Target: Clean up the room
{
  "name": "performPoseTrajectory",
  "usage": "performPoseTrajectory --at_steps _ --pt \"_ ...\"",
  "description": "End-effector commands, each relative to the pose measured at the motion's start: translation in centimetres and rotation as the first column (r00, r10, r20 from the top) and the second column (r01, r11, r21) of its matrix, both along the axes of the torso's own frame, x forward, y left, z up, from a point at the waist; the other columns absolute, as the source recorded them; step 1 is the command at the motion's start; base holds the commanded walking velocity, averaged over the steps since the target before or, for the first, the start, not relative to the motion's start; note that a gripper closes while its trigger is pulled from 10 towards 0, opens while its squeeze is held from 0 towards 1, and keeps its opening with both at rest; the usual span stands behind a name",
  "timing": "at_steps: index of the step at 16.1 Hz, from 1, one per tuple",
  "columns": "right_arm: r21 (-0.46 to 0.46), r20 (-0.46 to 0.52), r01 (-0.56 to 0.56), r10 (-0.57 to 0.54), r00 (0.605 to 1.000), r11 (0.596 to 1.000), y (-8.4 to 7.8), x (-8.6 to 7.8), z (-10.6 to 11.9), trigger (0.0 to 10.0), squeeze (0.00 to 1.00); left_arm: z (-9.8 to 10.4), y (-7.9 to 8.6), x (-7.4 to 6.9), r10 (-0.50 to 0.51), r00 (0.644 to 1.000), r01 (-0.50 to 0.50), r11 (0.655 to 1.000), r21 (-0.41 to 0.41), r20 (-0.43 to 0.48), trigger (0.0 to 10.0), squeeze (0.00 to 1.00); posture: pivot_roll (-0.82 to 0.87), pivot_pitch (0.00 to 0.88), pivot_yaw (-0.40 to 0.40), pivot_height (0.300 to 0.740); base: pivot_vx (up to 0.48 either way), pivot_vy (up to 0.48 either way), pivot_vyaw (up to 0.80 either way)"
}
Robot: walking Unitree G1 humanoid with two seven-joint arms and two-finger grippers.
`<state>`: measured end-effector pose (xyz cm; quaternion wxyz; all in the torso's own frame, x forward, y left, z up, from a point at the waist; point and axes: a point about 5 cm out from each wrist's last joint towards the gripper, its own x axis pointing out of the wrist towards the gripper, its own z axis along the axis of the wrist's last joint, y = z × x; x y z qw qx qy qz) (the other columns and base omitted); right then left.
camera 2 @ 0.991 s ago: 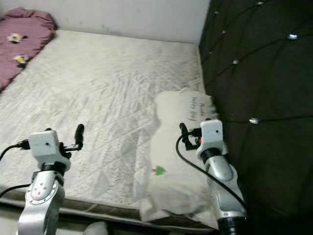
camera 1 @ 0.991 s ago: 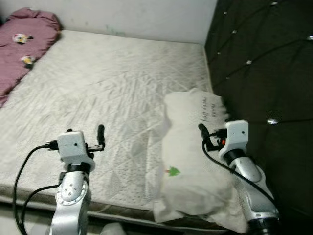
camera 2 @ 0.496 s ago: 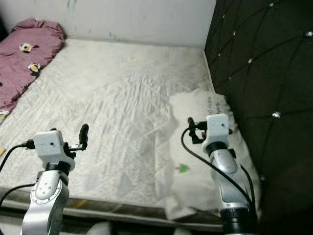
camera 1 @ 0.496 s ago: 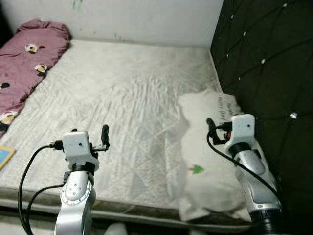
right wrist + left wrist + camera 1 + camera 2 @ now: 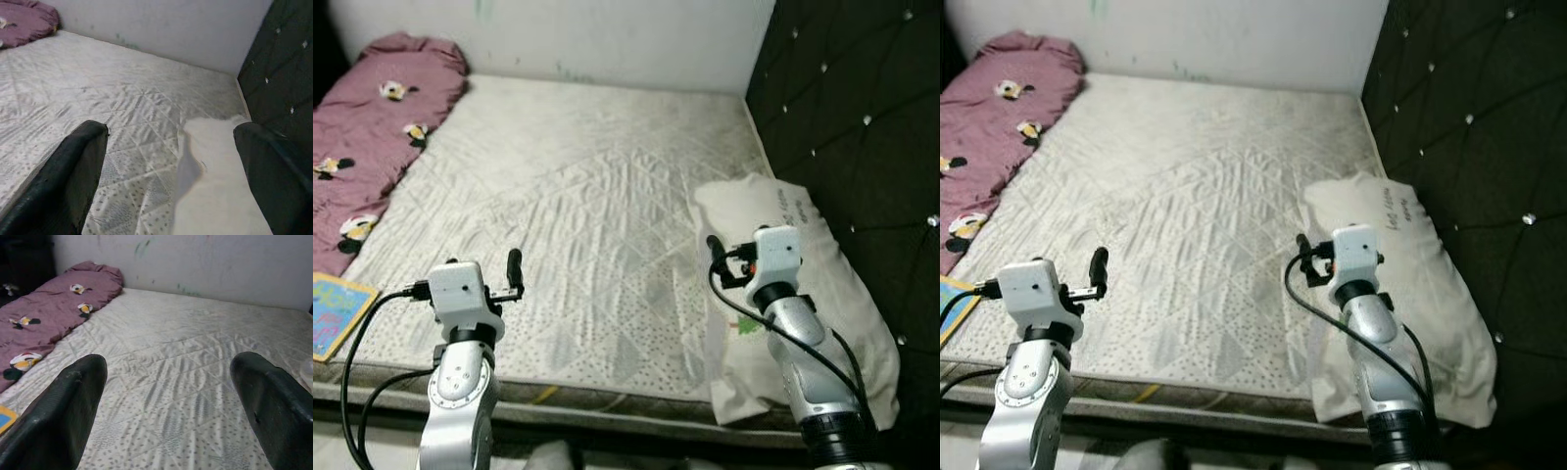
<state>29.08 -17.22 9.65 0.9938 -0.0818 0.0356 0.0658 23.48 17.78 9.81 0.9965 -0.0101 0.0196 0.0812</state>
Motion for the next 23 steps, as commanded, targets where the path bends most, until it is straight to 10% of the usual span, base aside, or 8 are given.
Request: performPoseTrajectory --at_steps 1,23 --pt "-0.026 0.013 -0.006 0.006 1.0 1.0 0.5 0.24 0.29 10.0 0.0 0.02 0.12 0.02 -0.004 1.0 0.004 1.0 -0.012 -0.006 10.0 0.0 0.01 0.0 -0.029 0.74 0.0 0.48 0.0" --pt "0.094 -0.06 -0.016 0.022 0.998 0.995 0.33 0.41 0.07 10.0 0.0 0.25 -0.2 -0.07 -0.019 1.0 0.02 0.998 -0.059 0.01 10.0 0.0 0.01 0.0 -0.036 0.74 0.0 0.48 -0.1"
